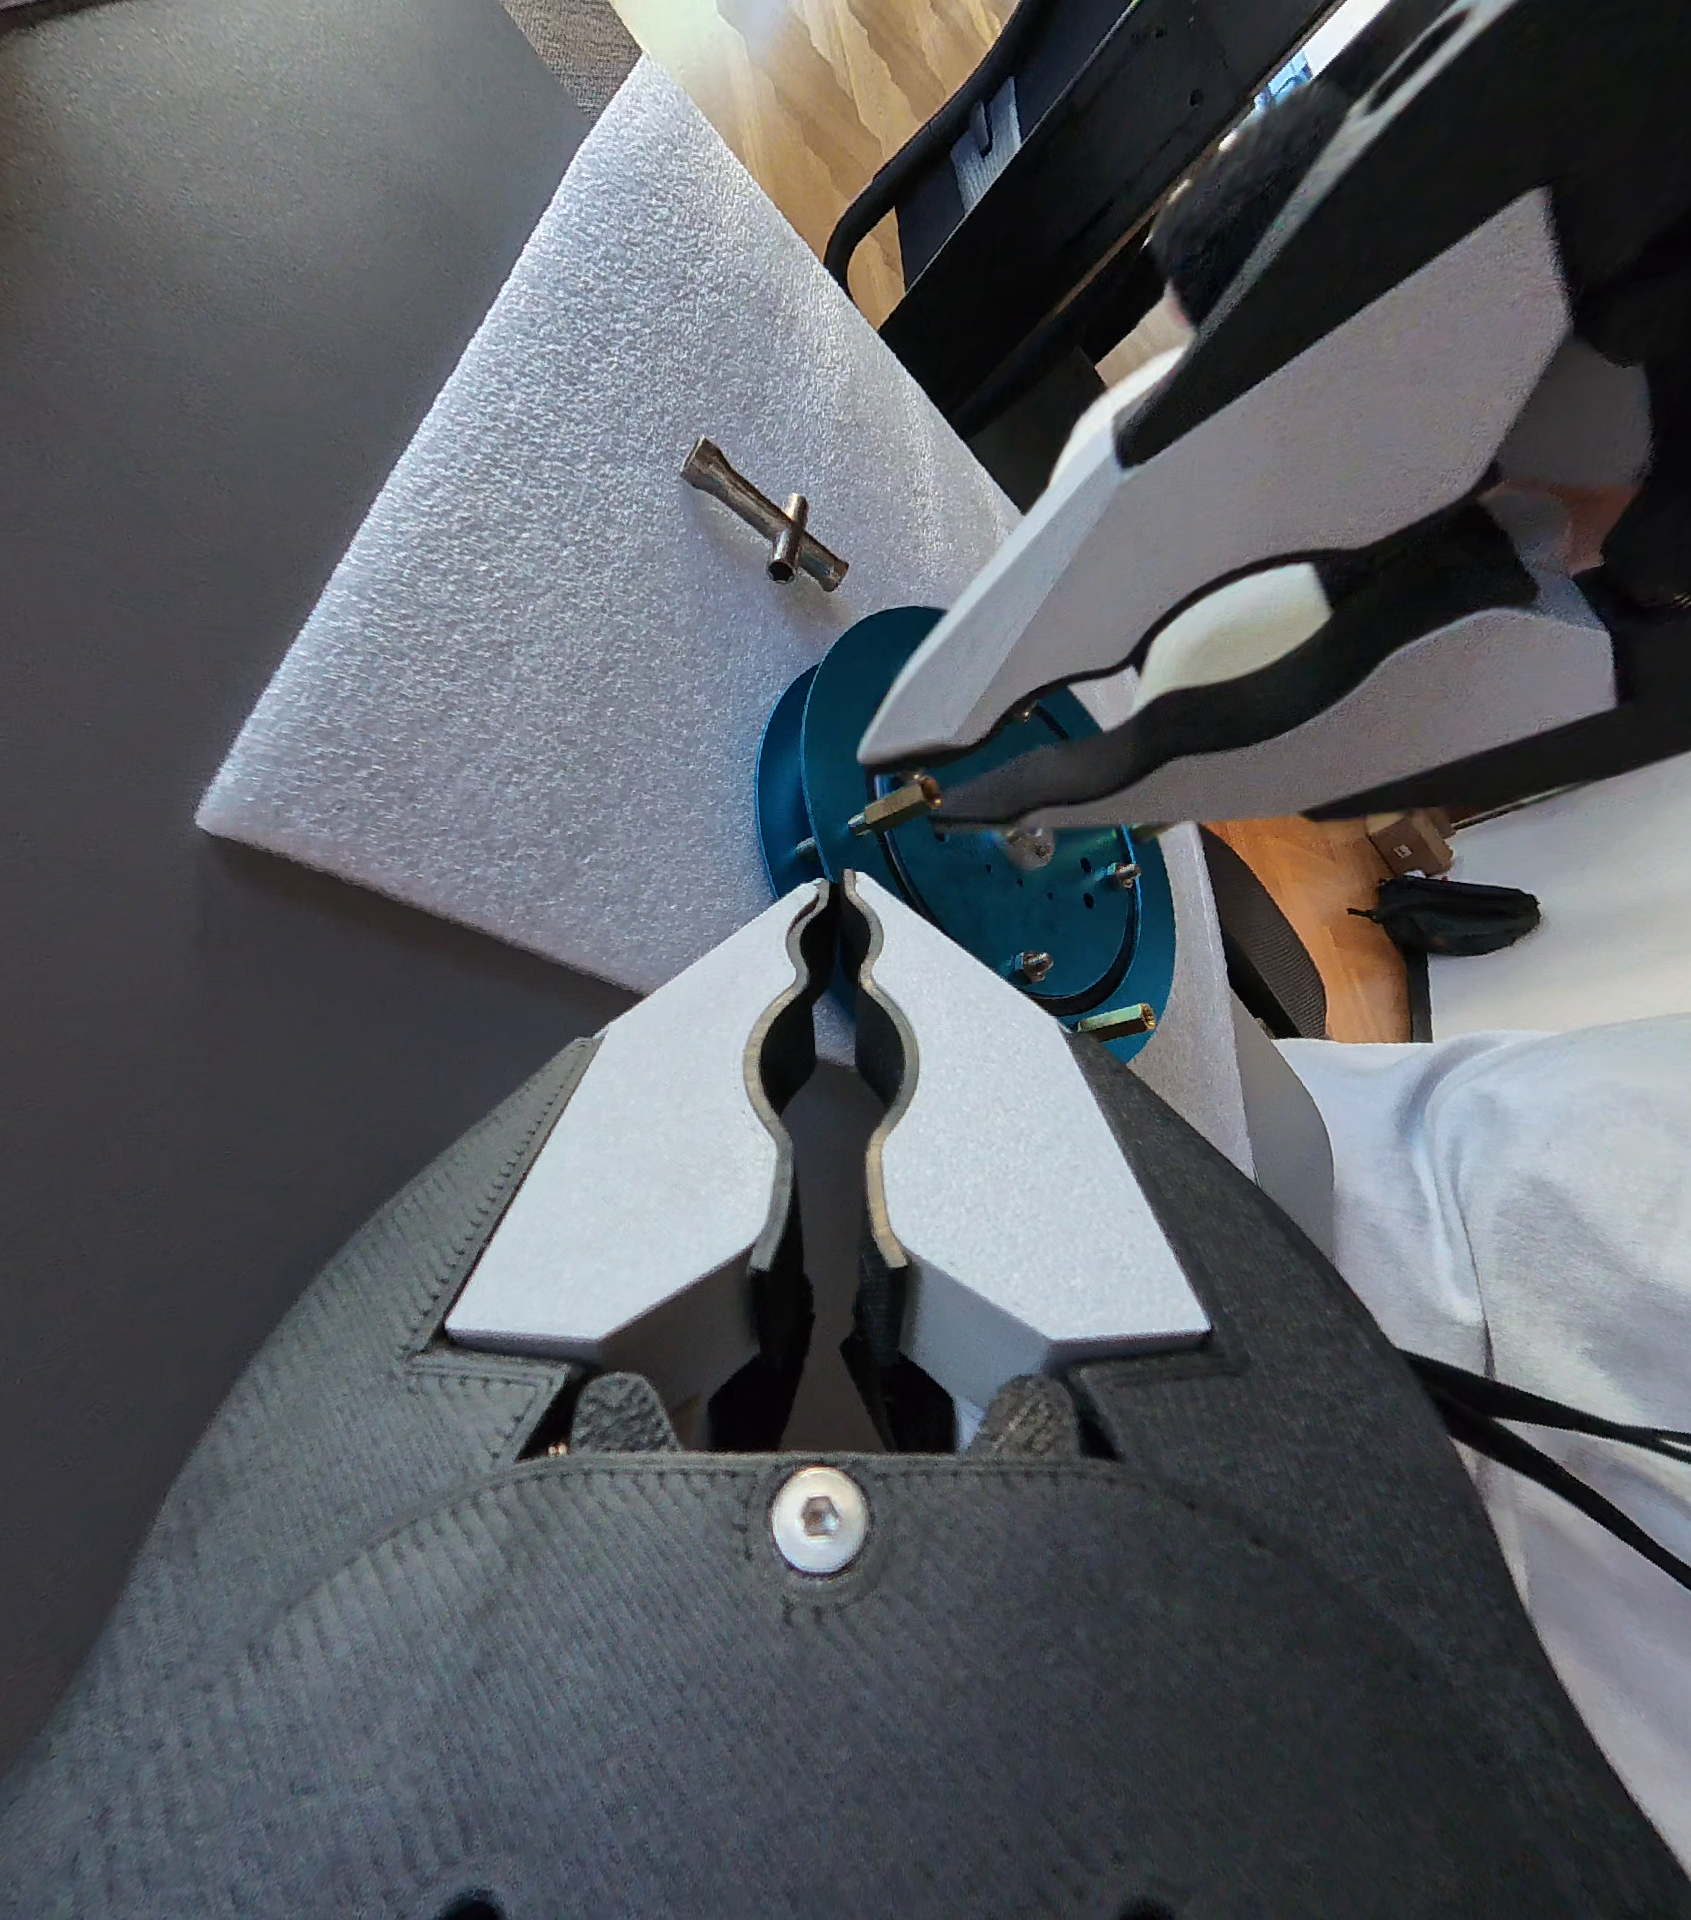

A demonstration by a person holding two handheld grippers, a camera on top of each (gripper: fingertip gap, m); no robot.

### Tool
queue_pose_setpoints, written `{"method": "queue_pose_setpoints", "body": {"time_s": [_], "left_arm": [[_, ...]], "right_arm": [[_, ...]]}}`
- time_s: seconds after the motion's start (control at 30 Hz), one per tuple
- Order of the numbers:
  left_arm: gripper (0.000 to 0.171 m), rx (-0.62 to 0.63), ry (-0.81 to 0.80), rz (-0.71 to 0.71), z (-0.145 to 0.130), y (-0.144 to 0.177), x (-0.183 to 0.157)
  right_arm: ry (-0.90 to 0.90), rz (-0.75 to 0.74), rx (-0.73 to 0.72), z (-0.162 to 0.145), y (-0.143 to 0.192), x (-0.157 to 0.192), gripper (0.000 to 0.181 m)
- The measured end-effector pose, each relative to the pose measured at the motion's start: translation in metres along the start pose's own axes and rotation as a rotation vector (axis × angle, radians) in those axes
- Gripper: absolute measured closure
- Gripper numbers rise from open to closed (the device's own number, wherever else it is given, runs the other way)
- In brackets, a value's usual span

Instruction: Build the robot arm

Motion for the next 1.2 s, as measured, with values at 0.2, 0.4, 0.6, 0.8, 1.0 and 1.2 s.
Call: {"method": "queue_pose_setpoints", "body": {"time_s": [0.2,0.4,0.6,0.8,1.0,1.2], "left_arm": [[0.171,0.004,-0.002,-0.003,0.0,0.0,0.0],[0.171,0.008,-0.006,0.009,0.0,0.0,0.001],[0.171,0.011,-0.01,0.016,-0.001,0.0,0.0],[0.171,0.007,-0.008,0.001,0.0,-0.001,-0.001],[0.171,0.008,-0.008,-0.004,0.0,-0.001,-0.001],[0.171,0.011,-0.007,-0.008,0.0,-0.002,-0.001]], "right_arm": [[0.301,-0.075,0.038,0.005,0.0,0.003,0.174],[-0.159,-0.04,0.057,0.004,-0.002,0.0,0.177],[-0.308,-0.108,0.003,0.003,-0.003,0.005,0.175],[0.207,-0.113,-0.006,0.011,0.0,0.008,0.172],[0.34,-0.068,0.098,0.011,-0.001,0.006,0.174],[0.402,-0.062,0.157,0.006,-0.002,0.002,0.176]]}}
Point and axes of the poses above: each gripper's, where its closed fingertips meet, y back along the fingers, z out of its top, x = y × z across the jaws, the point moved 6 cm from there along y, back along the fingers, and after that the axes turned 3 degrees about -z, right-handed, at the moved point
